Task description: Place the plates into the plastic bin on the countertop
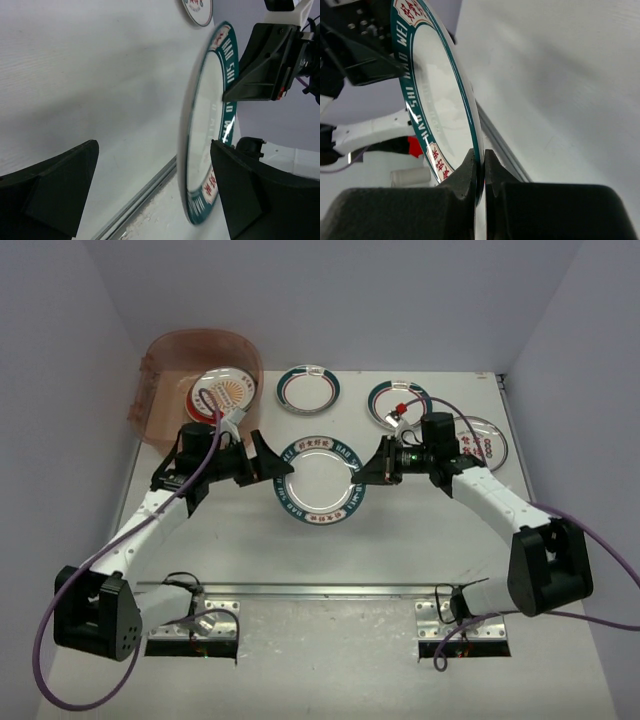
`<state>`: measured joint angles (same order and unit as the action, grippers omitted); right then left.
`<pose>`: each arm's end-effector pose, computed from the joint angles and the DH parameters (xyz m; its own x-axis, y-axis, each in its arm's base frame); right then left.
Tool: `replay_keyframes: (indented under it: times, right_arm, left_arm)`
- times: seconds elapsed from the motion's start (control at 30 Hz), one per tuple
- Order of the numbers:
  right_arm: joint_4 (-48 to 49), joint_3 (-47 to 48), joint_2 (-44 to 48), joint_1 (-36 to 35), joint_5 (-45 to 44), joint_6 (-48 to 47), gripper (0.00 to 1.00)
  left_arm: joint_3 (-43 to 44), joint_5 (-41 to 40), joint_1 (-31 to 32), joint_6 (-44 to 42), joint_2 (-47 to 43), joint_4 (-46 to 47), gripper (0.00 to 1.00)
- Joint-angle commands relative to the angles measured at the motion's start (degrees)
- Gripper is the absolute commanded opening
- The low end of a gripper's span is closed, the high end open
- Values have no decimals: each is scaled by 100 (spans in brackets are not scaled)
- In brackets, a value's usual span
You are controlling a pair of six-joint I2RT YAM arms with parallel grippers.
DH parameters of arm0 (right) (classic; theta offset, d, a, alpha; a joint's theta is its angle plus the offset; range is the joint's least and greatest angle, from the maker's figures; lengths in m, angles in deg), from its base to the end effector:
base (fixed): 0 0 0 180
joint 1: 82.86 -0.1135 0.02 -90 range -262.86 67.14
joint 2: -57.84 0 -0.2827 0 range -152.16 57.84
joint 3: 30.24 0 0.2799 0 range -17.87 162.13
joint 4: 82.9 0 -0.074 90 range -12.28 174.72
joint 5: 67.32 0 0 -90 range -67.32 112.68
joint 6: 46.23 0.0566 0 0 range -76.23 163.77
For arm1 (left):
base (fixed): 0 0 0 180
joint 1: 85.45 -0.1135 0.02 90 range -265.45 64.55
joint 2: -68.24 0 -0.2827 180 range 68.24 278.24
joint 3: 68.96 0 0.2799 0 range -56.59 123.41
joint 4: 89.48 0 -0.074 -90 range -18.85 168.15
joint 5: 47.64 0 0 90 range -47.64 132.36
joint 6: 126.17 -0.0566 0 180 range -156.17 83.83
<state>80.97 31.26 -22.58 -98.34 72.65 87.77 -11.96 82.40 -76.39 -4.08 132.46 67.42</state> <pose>0.3046 0.1293 0.2381 -0.9370 0.2041 -0.2834 -0.1736 0.4320 0.8850 0.2668 -0.0794 0.2737 -0.7777 -0.2878 -0.5588 0.3019 0.6087 -0.7337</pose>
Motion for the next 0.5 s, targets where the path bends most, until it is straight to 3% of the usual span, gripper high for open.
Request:
replay_keyframes:
  times: [0.0, 0.17, 0.2, 0.23, 0.27, 0.3, 0.47]
  right_arm:
    - [758, 56, 416, 21, 1162, 220, 0]
    - [863, 48, 358, 83, 1095, 307, 1]
    - [883, 28, 344, 97, 1027, 328, 4]
    - [885, -41, 343, 189, 948, 359, 48]
    - [851, -119, 362, 309, 820, 378, 79]
    - [780, -196, 386, 441, 670, 379, 99]
    - [20, -756, 731, 1466, -443, 201, 99]
  left_arm:
    - [195, -188, 473, 263, 352, 912, 65]
    - [285, -337, 491, 282, 533, 887, 0]
    - [366, -364, 491, 289, 513, 880, 0]
    - [424, -434, 491, 320, 474, 910, 0]
    - [597, -604, 462, 407, 415, 905, 0]
    - [729, -795, 420, 486, 358, 870, 0]
    - [1959, -2081, -596, 1045, 577, 101, 0]
